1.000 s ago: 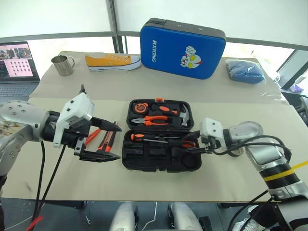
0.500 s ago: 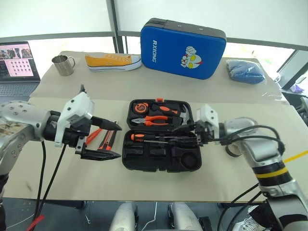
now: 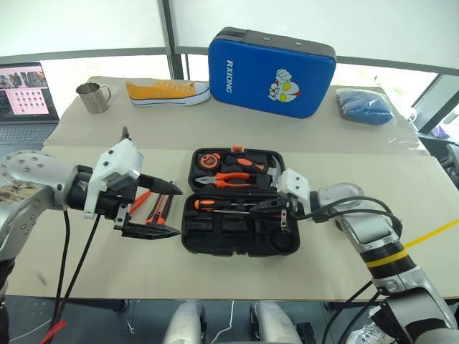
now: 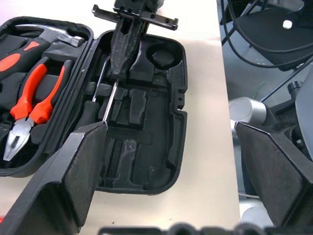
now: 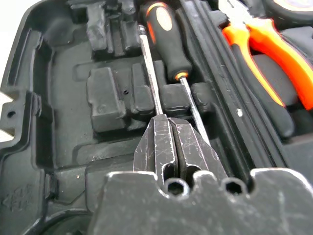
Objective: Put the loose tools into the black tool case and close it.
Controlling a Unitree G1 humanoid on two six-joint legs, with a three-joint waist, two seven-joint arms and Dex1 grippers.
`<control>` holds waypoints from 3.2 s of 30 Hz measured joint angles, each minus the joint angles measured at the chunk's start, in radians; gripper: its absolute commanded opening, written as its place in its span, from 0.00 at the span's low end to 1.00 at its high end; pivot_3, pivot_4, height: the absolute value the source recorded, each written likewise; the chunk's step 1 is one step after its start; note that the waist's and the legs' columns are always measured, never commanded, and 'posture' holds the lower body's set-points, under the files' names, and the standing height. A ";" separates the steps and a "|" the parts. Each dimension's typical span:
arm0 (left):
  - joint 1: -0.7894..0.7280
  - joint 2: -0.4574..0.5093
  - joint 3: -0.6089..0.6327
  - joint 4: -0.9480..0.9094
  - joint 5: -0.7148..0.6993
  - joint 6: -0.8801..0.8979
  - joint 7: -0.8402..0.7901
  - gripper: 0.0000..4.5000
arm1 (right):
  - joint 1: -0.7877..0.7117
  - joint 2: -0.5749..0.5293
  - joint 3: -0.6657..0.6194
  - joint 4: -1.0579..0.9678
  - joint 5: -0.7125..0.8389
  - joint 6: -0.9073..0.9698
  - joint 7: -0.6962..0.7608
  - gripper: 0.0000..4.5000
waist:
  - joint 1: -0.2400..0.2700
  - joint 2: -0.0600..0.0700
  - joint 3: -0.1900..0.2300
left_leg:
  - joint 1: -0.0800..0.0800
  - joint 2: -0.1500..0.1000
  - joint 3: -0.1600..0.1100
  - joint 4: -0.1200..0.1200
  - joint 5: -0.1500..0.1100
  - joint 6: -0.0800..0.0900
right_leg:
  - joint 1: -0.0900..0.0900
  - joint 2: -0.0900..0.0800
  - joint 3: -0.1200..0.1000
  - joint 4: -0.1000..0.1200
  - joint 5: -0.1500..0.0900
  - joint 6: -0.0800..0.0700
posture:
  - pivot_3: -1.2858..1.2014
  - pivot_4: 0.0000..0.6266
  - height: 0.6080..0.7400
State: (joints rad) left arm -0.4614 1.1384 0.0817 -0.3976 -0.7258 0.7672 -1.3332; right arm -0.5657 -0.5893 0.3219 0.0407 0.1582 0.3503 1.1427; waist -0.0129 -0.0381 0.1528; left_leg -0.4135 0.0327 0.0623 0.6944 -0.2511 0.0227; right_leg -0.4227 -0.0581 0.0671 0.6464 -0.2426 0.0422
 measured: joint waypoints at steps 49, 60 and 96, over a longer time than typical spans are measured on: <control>-0.237 -0.044 -0.405 0.629 0.625 0.056 0.114 1.00 | 0.188 -0.197 -0.394 -0.686 0.612 0.422 -0.170 0.98 | -0.001 -0.002 0.001 | -0.003 0.002 0.002 -0.009 0.001 -0.002 | -0.004 -0.003 -0.008 -0.003 -0.001 -0.004 | 0.52 0.24 0.99; -0.315 -0.148 -0.443 0.811 0.741 -0.050 0.104 0.50 | 0.220 -0.223 -0.417 -0.723 0.655 0.426 -0.241 1.00 | 0.018 -0.001 0.001 | -0.001 0.002 0.000 -0.006 0.001 -0.002 | -0.002 -0.004 -0.008 -0.001 -0.001 -0.004 | 0.52 0.24 0.99; -0.366 -0.319 -0.638 0.272 0.732 -0.201 -0.129 0.09 | 0.550 -0.342 -0.572 -0.847 0.690 0.437 -0.327 1.00 | 0.017 -0.003 0.002 | -0.008 0.001 -0.006 0.002 0.001 -0.001 | -0.001 -0.002 -0.008 -0.001 0.001 -0.001 | 0.52 0.24 0.99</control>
State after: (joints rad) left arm -0.8275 0.8198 -0.5561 -0.1253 0.0062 0.5661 -1.4626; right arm -0.0152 -0.9309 -0.2496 -0.8061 0.8482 0.7872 0.8157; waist 0.0044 -0.0411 0.1543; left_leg -0.4213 0.0338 0.0558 0.6966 -0.2498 0.0215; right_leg -0.4242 -0.0598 0.0593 0.6454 -0.2421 0.0414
